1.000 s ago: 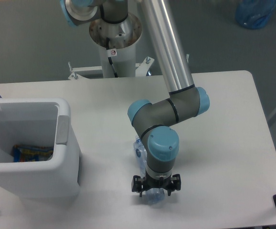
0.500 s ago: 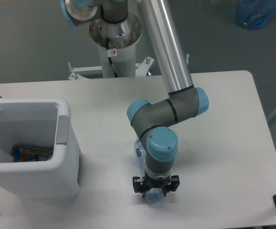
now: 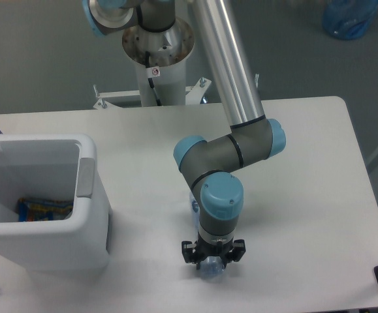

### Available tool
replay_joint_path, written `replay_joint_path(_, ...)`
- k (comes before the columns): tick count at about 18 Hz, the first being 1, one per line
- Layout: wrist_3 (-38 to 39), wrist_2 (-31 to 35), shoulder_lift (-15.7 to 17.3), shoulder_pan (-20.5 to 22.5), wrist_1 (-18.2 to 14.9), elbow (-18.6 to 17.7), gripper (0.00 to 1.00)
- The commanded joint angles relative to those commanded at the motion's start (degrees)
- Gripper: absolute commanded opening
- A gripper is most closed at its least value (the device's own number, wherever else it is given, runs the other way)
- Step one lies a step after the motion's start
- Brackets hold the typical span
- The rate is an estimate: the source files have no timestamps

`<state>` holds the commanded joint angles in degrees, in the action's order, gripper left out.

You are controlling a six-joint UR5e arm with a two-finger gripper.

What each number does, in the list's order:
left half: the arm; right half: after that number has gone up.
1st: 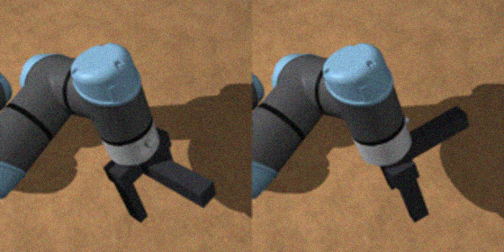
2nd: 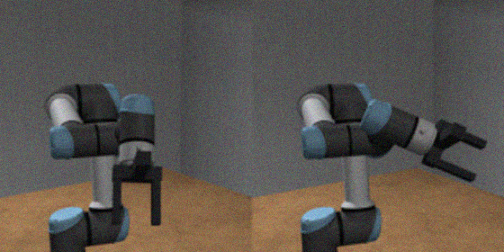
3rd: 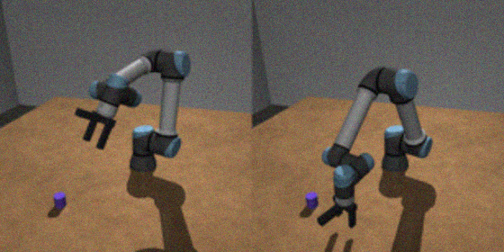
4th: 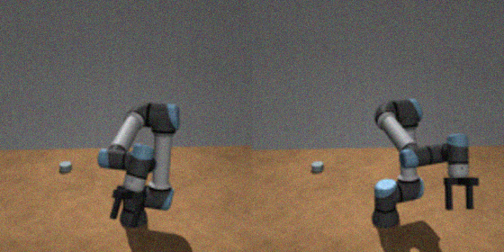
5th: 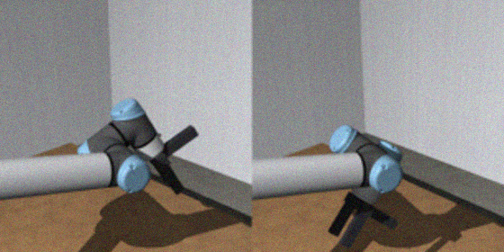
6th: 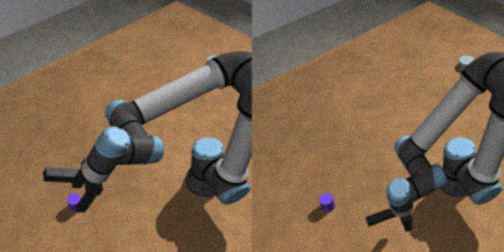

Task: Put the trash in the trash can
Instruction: 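Lower the gripper onto the bottle's cap end and close on it, then lift the water bottle and carry it over the white bin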

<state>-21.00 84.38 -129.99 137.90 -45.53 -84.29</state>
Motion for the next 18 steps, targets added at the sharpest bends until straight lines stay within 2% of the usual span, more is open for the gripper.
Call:
replay_joint_path(3,-0.1,-0.1,0.1,0.0,0.0,0.1,0.63)
replay_joint_path(5,-0.2,-0.1,0.4,0.0,0.0,-0.1,0.59)
replay_joint_path(12,-0.4,-0.3,2.4,0.0,0.0,0.1,0.59)
replay_joint_path(18,0.3,-3.0,9.1,0.6,0.4,2.6,0.59)
